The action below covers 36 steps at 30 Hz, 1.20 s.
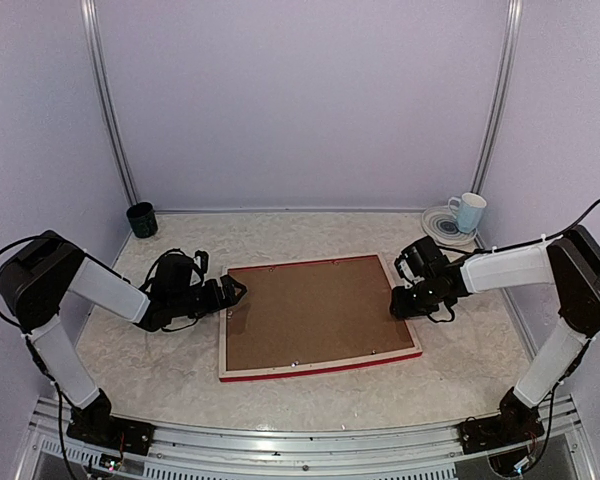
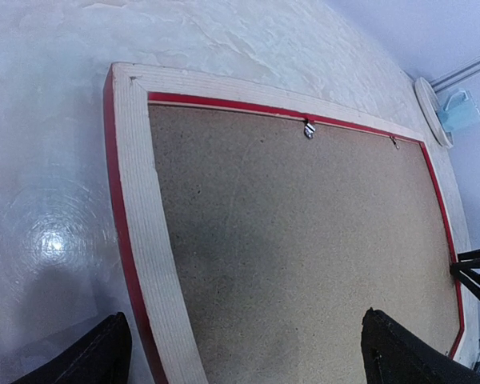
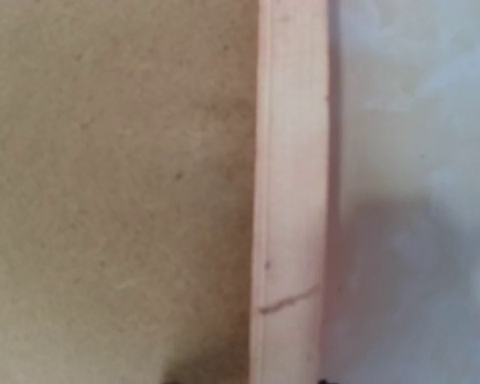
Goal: Put the photo into the frame
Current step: Press the fastener onto the backboard.
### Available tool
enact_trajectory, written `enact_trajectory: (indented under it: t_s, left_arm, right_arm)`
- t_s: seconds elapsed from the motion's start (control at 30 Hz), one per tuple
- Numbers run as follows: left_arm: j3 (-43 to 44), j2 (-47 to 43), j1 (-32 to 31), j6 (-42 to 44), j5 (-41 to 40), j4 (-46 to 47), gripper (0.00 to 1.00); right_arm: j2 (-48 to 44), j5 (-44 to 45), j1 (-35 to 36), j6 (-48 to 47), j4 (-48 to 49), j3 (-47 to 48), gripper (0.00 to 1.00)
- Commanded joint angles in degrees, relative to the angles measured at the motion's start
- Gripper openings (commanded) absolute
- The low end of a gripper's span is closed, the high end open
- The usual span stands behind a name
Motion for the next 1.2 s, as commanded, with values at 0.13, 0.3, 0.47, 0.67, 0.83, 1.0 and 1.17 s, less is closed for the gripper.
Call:
enact_trajectory:
  t_s: [0.13,0.3,0.47,0.67,0.83,1.0,1.17]
  left_arm:
    - [-1.6,2.8,0.4,-1.3,1.4,-7.0,0.99]
    - [-1.7,2.9,0.4,-1.4,1.4,-6.8,0.99]
    - [-1.8,2.9,0.5,-1.4,1.5,-6.7,0.99]
    - [-1.7,3.0,0.5,-1.4,1.6,-6.7,0.99]
    - [-1.7,3.0,0.6,-1.4,1.7,-6.7,0.99]
    - [-1.7,3.1,0.7,-1.4,1.8,-6.6,0.99]
    - [-1.7,3.0,0.8,-1.4,1.8,-6.6,0.99]
  right_arm:
    - [-0.4,1.2,-0.3,-2.3,-5.2,-0.2,0.37]
    - [0.2,2.9,-0.3,-2.3,-5.2,-0.4,0.32]
    - [0.2,3.9,-0.3,-2.4,-5.0,-0.7,0.25]
    - [-0.2,4.7,-0.3,-3.0,-5.2,-0.9,0.20]
    - [-0.3,4.5,-0.3,-3.3,-4.7,-1.1,0.18]
    - [-0.2,4.0,-0.3,-3.9,-4.5,-1.1,0.17]
    - [-0.2,2.3,-0.3,-6.2,-6.8,0.7,0.37]
